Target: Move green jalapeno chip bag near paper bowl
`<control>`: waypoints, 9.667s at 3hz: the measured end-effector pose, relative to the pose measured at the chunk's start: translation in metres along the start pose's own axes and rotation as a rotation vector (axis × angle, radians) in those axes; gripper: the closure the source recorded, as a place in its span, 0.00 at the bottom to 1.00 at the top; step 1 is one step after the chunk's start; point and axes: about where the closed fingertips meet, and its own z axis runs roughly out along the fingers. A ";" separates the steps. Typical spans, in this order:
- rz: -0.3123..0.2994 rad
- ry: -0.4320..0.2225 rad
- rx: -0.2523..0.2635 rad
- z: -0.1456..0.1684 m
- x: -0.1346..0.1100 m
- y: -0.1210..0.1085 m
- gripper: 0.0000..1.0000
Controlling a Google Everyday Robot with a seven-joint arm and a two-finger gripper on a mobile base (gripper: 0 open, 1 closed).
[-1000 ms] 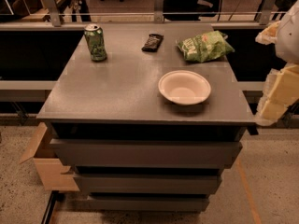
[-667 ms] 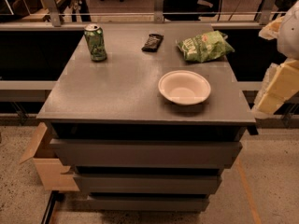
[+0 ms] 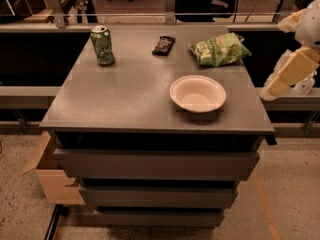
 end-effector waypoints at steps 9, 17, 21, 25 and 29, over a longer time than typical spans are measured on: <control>0.296 -0.228 0.155 0.140 0.042 -0.188 0.00; 0.325 -0.237 0.210 0.225 0.012 -0.240 0.62; 0.232 -0.392 0.170 0.132 -0.039 -0.167 1.00; 0.315 -0.430 0.038 0.133 -0.036 -0.093 0.81; 0.309 -0.431 0.022 0.140 -0.042 -0.089 0.00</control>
Offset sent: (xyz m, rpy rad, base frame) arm 0.1322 -0.0178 -0.0463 0.1724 -0.0287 -0.0059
